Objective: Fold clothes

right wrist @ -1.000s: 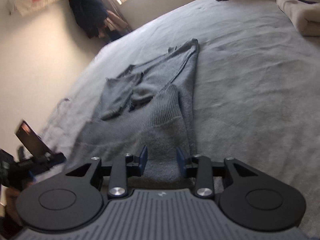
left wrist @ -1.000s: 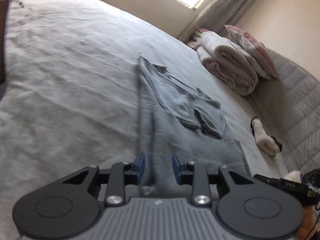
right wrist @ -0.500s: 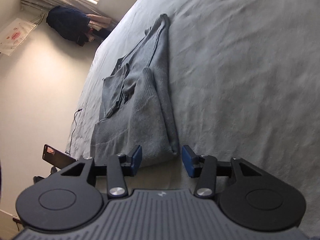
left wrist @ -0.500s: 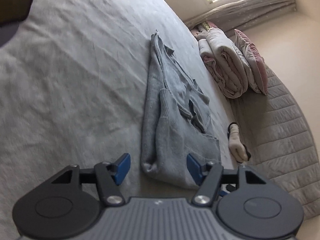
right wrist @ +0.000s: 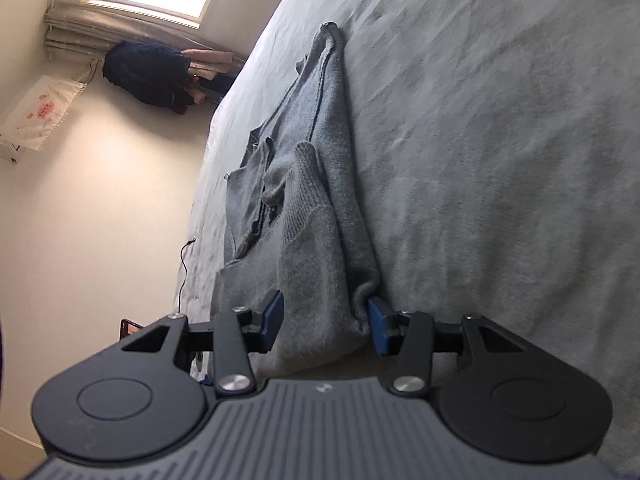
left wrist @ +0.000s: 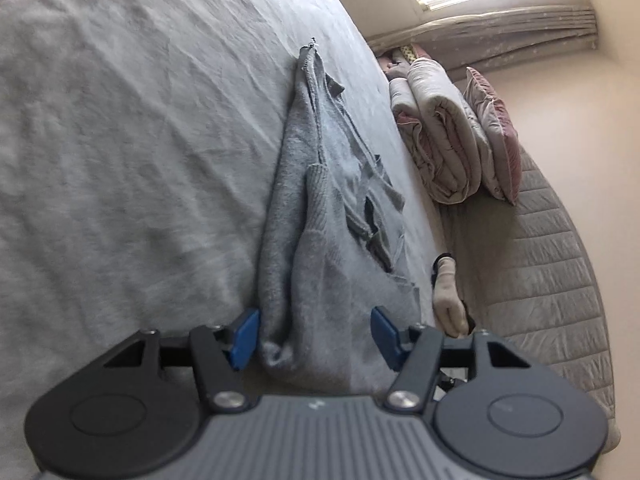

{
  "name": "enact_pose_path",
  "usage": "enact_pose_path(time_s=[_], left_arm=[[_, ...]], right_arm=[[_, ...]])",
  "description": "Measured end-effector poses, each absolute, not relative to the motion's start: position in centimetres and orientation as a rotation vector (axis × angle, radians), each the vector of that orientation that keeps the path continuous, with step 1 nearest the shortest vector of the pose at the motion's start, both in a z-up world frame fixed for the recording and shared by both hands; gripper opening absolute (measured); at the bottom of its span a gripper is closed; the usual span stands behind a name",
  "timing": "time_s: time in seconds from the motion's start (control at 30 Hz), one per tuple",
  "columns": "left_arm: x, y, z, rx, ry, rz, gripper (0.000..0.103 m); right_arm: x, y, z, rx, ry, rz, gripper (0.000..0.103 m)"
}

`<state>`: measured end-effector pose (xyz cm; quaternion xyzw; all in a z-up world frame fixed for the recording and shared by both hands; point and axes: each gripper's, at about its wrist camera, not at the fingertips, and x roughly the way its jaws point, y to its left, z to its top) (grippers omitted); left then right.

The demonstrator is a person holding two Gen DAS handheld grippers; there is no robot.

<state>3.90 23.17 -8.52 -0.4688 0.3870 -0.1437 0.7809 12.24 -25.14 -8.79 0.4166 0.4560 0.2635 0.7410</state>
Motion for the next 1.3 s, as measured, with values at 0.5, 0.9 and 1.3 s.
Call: enact_pose_path(time_s=[0.5,0.9,1.3], left_arm=[[3.3,23.5,-9.2,-1.147,0.803,-0.327,0.01],[-2.2,21.9,-5.3,-1.225,0.818,-0.285,0.01],[-11.6,19.2,-3.5,-1.108,0.94,-0.294,0.01]], right_arm=[[11.1,-26.6,-7.7,1.048,0.928,0.646,0.016],[7.0,-27.6,-3.3,1.019,0.953,0.59,0.015],[-0.5,-28.7,-2.7,0.909,1.064,0.536,0.016]])
